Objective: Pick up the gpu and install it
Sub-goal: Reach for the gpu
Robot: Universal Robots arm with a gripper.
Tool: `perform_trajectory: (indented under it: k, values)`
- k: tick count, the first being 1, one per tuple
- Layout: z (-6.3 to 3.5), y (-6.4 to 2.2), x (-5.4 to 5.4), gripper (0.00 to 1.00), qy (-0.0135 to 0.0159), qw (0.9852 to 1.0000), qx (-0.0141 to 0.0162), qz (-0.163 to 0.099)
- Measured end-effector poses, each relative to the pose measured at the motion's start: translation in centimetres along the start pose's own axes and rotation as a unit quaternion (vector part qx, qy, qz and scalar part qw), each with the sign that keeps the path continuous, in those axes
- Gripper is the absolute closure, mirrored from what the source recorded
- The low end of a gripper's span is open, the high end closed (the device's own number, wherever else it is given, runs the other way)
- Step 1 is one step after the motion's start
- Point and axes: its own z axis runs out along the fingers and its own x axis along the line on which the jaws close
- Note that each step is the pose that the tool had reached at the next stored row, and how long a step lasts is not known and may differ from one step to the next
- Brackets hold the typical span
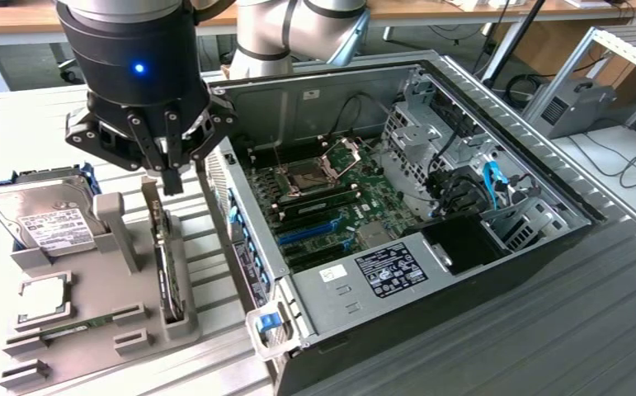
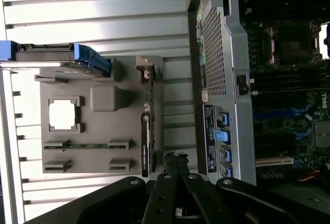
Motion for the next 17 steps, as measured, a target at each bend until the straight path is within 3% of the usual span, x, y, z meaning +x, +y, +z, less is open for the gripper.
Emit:
perform_trajectory:
  k: [17]
  values:
    - [0.04, -0.73, -0.05, 0.89, 0.0, 1.0, 0.0, 0.0]
